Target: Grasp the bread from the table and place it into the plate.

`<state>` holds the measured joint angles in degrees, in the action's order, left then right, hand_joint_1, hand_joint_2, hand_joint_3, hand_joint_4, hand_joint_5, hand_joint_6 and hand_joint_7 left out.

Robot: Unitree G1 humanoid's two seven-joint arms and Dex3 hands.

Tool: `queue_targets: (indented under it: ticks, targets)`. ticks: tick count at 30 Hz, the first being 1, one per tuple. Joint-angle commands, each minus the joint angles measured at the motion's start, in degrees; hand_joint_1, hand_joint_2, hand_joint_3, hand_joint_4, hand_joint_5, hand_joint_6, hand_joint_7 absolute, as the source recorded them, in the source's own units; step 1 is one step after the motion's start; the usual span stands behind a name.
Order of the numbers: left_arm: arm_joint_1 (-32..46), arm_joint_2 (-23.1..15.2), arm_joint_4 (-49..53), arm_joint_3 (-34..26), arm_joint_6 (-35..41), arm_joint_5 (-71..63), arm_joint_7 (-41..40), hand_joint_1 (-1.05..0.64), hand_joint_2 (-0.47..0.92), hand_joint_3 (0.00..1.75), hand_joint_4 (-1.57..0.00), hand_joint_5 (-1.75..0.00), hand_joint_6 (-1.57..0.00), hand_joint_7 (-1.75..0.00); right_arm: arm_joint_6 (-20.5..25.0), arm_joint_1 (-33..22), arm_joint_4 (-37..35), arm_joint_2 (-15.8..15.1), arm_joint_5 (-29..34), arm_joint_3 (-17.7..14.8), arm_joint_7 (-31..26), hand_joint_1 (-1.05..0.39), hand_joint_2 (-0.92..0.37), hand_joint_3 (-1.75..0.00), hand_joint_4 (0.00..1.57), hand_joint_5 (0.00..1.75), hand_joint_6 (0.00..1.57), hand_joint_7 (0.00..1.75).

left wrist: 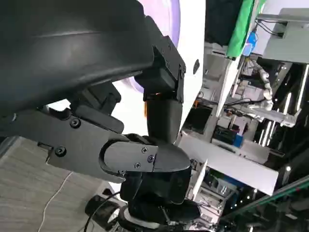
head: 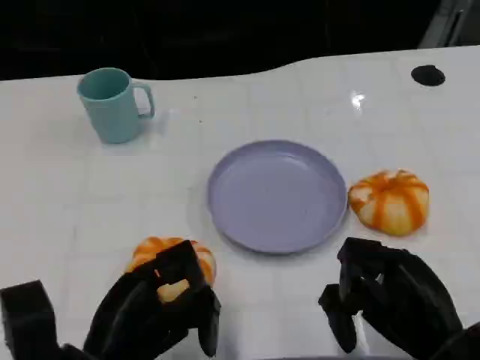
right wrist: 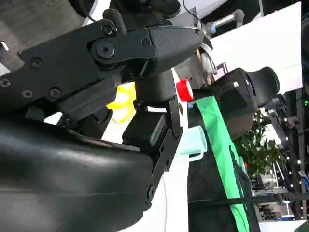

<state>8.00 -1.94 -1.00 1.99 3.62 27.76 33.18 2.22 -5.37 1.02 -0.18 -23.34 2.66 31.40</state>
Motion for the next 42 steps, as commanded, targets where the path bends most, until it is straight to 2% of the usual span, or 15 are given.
queue_targets:
  ticks: [1, 20, 24, 27, 29, 31, 34, 37, 39, 42]
  targets:
    - [0.7, -0.5, -1.0, -0.4, -0.2, -0.5, -0.2, -0.62, 0.92, 0.30, -0.97, -1.75, -0.74, -1.75, -0.1, 0.0, 0.0, -0.5, -0.6, -0.5, 0.3, -0.96, -0.92, -0.33, 1.19, 1.66, 1.03, 1.49]
    - [0.6, -0.5, -1.0, -0.6, -0.2, -0.2, 0.0, -0.62, 0.92, 0.30, -0.97, -1.75, -0.74, -1.75, 0.1, -0.1, 0.5, -0.5, -0.3, -0.4, -0.1, -0.96, -0.92, -0.33, 1.19, 1.65, 1.03, 1.49]
    - [0.5, -0.3, -0.7, -0.8, -2.8, -0.4, 1.0, -0.62, 0.92, 0.33, -0.90, -1.75, -0.66, -1.75, 0.0, -0.1, 0.4, -0.4, -0.4, -0.4, -0.1, -0.96, -0.92, -0.33, 1.19, 1.65, 1.03, 1.49]
    - [0.5, -0.9, -1.8, -1.1, -3.7, -1.1, 0.1, -0.61, 0.92, 0.33, -0.79, -1.75, -0.53, -1.72, 0.0, -0.1, 0.5, -0.4, -0.3, -0.4, -0.2, -0.96, -0.92, -0.33, 1.19, 1.65, 1.04, 1.48]
    - [0.4, -1.1, -2.4, -1.4, -4.6, -1.9, -0.6, -0.60, 0.92, 0.30, -0.67, -1.75, -0.48, -1.64, -0.1, -0.1, 0.4, -0.5, -0.2, -0.4, -0.1, -0.96, -0.92, -0.33, 1.19, 1.65, 1.04, 1.48]
    - [-0.1, -1.2, -2.3, -1.8, -7.7, -4.0, -0.9, -0.61, 0.92, 0.30, -0.55, -1.73, -0.50, -1.38, -0.1, 0.0, 0.4, -0.4, -0.1, -0.3, -0.2, -0.96, -0.92, -0.33, 1.19, 1.65, 1.03, 1.47]
    - [-0.9, -1.6, -1.6, -2.3, -12.2, -6.8, -1.0, -0.61, 0.92, 0.29, -0.51, -1.66, -0.53, -1.11, -0.2, 0.0, 0.5, -0.4, 0.1, -0.2, -0.3, -0.96, -0.92, -0.34, 1.19, 1.65, 1.03, 1.47]
    - [-1.5, -2.5, -1.2, -2.9, -16.7, -11.6, -3.0, -0.68, 0.92, 0.25, -0.47, -1.43, -0.52, -0.73, 0.3, -0.2, 0.8, -0.3, -0.2, -0.1, -0.4, -0.96, -0.92, -0.34, 1.18, 1.66, 1.03, 1.47]
    - [-1.6, -3.3, -1.3, -3.1, -18.9, -14.0, -4.0, -0.74, 0.92, 0.22, -0.42, -1.21, -0.51, -0.47, 0.4, -0.3, 1.0, -0.1, -0.2, 0.0, -0.8, -0.96, -0.92, -0.33, 1.18, 1.66, 1.03, 1.47]
    - [-2.1, -5.2, -1.3, -3.4, -23.3, -18.7, -5.6, -0.71, 0.92, 0.17, -0.31, -1.05, -0.44, -0.30, 0.4, -0.5, 1.3, -0.2, -0.1, 0.2, -1.0, -0.95, -0.92, -0.34, 1.18, 1.66, 1.04, 1.47]
